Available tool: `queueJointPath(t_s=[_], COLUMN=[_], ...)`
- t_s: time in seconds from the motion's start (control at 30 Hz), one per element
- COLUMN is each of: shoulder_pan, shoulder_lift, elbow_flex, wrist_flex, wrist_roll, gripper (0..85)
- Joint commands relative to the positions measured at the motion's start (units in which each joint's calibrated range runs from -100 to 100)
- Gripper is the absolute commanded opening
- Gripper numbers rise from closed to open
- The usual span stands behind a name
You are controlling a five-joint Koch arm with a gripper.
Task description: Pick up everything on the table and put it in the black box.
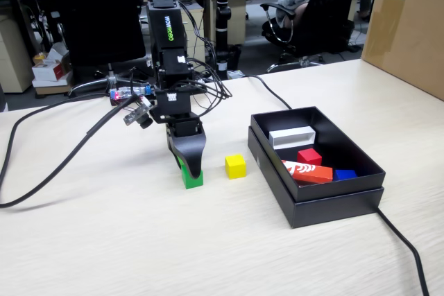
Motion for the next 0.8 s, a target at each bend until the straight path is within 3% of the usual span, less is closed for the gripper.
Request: queueJointPath(t_s=[0.0,0.13,0.23,0.4,0.53,0.67,0.77], shoulder_pan=[0.05,0.05,-0.24,-0.24,-0.20,-0.05,0.05], shoulder_lift=[-0.68,-0.45,-0.45,0.01,-0.11,-0.45,-1.37], elbow_flex=[1.42,0.42,-0.03,-0.03,0.24,0.33,0.15], wrist_flex=[1.56,3.02,5.53,5.62,5.70,5.70,5.62], wrist_roll=[-0.63,-1.37,-1.61,-1.76,-1.47,-1.12,-1.07], gripper=[42.0,40.2,29.0,27.4,12.2,5.2,4.4])
